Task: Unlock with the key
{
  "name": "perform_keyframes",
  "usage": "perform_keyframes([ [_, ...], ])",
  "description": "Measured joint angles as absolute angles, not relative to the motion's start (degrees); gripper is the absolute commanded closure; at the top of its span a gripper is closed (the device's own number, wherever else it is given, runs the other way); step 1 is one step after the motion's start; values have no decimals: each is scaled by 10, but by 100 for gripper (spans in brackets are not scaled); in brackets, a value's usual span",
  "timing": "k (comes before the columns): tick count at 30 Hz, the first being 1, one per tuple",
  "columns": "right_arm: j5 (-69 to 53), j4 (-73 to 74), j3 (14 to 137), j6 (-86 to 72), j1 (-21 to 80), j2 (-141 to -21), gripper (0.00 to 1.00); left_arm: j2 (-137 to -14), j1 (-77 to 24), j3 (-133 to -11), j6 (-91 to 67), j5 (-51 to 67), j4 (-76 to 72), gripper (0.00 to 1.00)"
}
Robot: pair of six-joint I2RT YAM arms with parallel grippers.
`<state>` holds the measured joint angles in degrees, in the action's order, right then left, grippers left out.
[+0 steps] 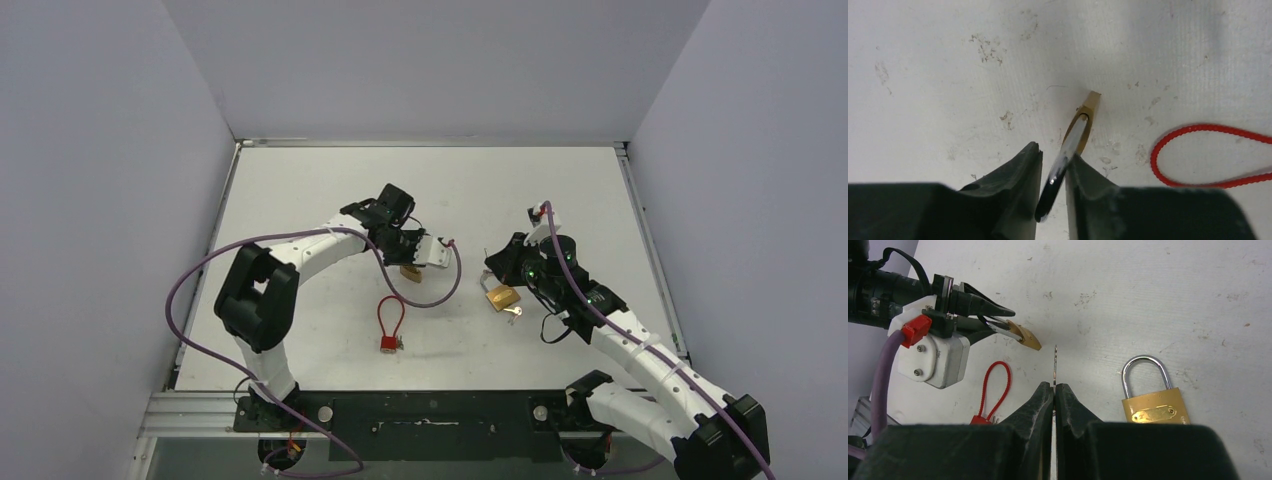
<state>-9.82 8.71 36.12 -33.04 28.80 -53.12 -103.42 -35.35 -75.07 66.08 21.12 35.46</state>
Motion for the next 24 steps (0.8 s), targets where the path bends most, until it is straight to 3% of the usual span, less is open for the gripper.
perform_keyframes([
  [2, -98, 87, 361, -330, 288, -531, 100, -1034, -353, -749, 663, 214, 349, 100],
  [13, -98, 87, 361, -331, 284, -529, 100, -985, -354, -668, 552, 225, 260, 100],
  [24, -98, 87, 361, -333, 281, -515, 100, -988, -362, -715, 341, 231, 243, 80],
])
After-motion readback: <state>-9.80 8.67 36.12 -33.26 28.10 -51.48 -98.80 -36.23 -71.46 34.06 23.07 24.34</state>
